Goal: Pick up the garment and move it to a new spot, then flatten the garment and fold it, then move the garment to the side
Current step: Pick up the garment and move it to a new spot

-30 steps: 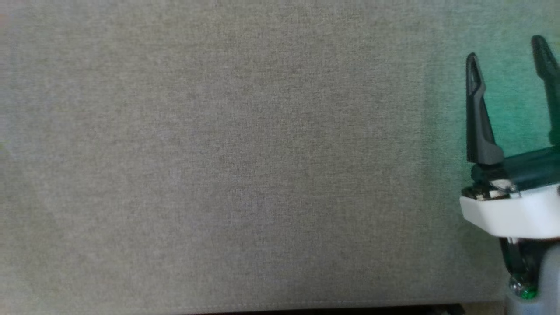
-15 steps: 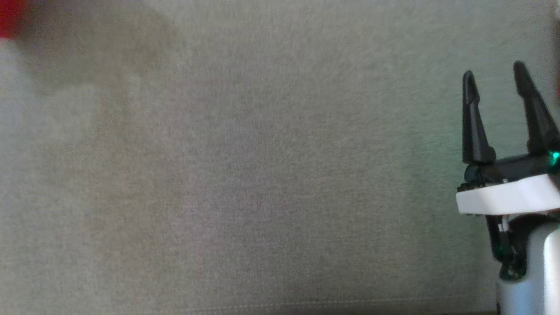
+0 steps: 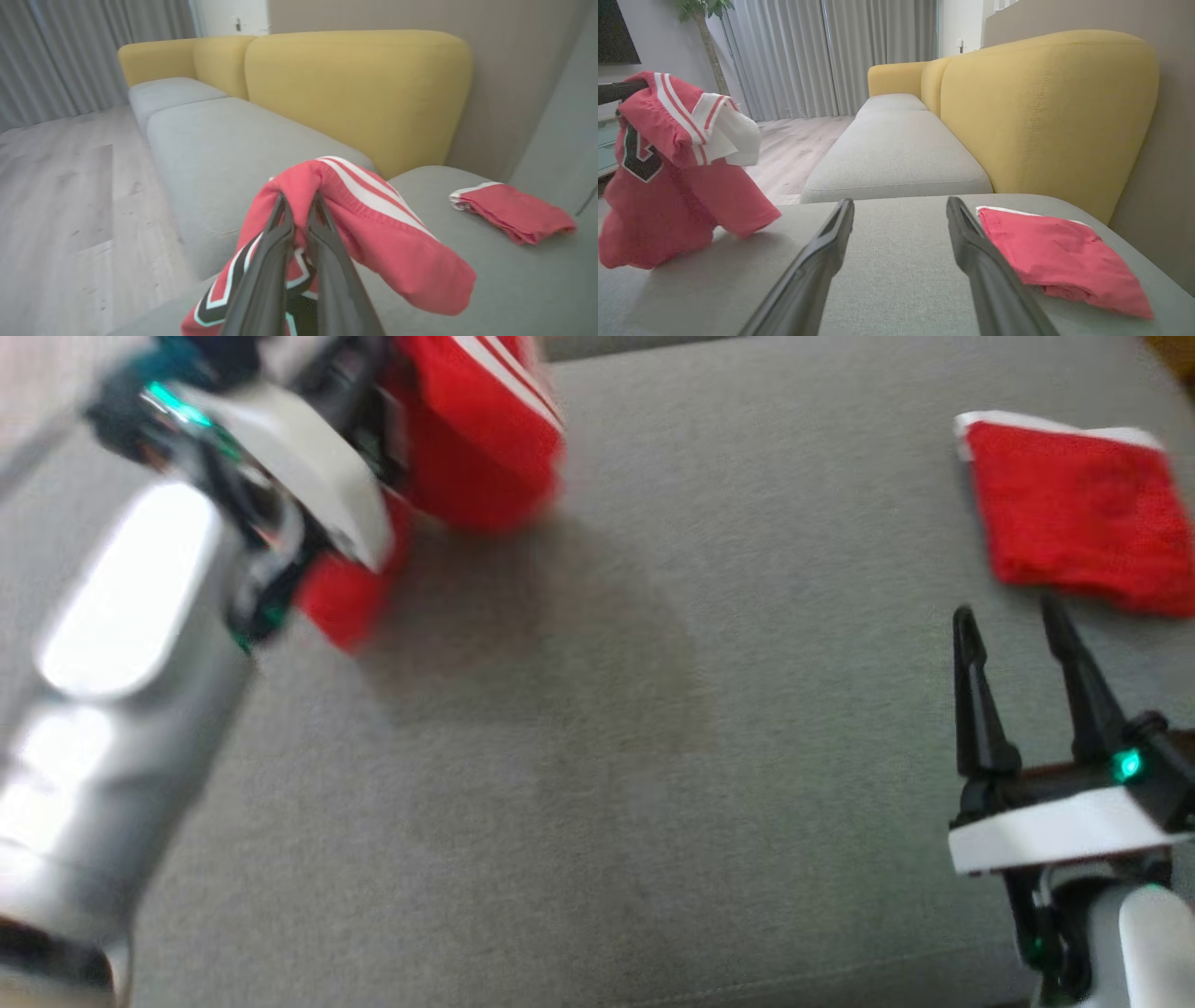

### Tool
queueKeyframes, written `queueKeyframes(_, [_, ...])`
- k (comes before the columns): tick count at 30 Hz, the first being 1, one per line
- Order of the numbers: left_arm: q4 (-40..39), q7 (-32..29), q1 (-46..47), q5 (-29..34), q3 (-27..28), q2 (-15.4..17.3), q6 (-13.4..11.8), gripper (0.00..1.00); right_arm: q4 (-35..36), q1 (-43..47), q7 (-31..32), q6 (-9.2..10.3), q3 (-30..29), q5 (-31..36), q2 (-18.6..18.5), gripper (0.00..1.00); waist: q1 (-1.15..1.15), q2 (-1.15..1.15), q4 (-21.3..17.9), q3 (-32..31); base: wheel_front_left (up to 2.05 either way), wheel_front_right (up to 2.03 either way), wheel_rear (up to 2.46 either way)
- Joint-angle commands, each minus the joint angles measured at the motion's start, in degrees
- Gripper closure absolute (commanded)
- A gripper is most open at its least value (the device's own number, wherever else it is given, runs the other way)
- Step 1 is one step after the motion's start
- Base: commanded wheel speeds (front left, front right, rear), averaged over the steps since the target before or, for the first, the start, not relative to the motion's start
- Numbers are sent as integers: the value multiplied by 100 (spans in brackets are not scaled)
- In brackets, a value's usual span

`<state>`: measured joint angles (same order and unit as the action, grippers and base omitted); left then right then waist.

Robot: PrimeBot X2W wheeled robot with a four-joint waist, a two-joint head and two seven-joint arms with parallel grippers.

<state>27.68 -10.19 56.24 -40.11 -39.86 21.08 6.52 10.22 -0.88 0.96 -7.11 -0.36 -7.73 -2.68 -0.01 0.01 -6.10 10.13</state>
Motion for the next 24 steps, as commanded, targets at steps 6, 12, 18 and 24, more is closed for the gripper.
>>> queueKeyframes(6, [-1530, -420, -228, -99, 47, 409, -246, 100, 76, 205, -133, -37, 103, -128, -21, 0, 1, -1, -365, -396, 0, 0, 0])
queueKeyframes(12, [-2857, -1030, -594, -346, 14, 551, -643, 100, 43, 358, -185, -37, 91, -184, -21, 0, 1, -1, -447, -407, 0, 0, 0])
queueKeyframes(18, [-2881, -1131, -1141, -496, -59, 527, -993, 100, -45, 121, -290, -37, 268, -287, -20, 0, 1, -1, -632, -66, 0, 0, 0])
queueKeyframes(24, [-1839, -512, -1501, -490, 86, 511, -1057, 100, -173, -231, -412, -37, 478, -358, -20, 0, 1, -1, -842, 321, 0, 0, 0])
